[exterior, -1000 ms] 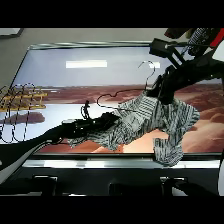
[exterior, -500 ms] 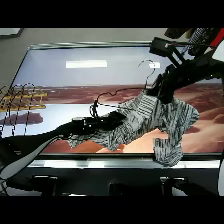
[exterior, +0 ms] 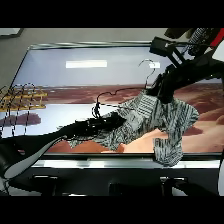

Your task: Fold the clothes and pants, and hang the long-sleeved shirts on hangers.

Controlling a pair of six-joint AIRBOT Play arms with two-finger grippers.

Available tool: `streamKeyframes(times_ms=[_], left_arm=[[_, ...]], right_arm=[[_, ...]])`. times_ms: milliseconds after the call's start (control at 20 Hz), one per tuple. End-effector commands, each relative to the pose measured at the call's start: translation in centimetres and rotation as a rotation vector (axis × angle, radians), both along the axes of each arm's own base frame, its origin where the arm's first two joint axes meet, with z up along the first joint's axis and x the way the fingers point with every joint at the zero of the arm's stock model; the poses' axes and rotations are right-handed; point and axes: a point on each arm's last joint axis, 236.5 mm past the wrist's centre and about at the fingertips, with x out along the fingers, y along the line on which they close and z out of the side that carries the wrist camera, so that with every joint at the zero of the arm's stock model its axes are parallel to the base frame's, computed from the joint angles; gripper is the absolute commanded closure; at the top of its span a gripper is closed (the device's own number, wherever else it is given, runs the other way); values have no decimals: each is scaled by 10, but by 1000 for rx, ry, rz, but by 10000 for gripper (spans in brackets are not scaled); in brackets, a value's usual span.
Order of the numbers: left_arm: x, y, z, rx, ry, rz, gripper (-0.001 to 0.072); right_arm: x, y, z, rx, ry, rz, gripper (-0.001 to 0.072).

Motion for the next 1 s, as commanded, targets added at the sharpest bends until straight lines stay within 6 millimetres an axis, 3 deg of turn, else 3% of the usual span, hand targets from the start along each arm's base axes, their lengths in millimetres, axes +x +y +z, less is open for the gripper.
streamKeyframes(times_ms=[0,200,450,750,950], left_arm=[[11,2,-1,25,-13,37,688],[40,39,13,104,-120,65,692],[74,82,61,100,-234,134,692],[77,90,84,99,-284,146,692],[73,84,99,103,-346,97,692]], right_arm=[[-1,0,0,5,19,-25,685],[-3,-11,-7,-24,81,-112,685],[-6,-22,-14,-66,126,-169,686],[-4,-30,-17,-88,145,-229,686],[-3,-30,-18,-92,141,-230,687]])
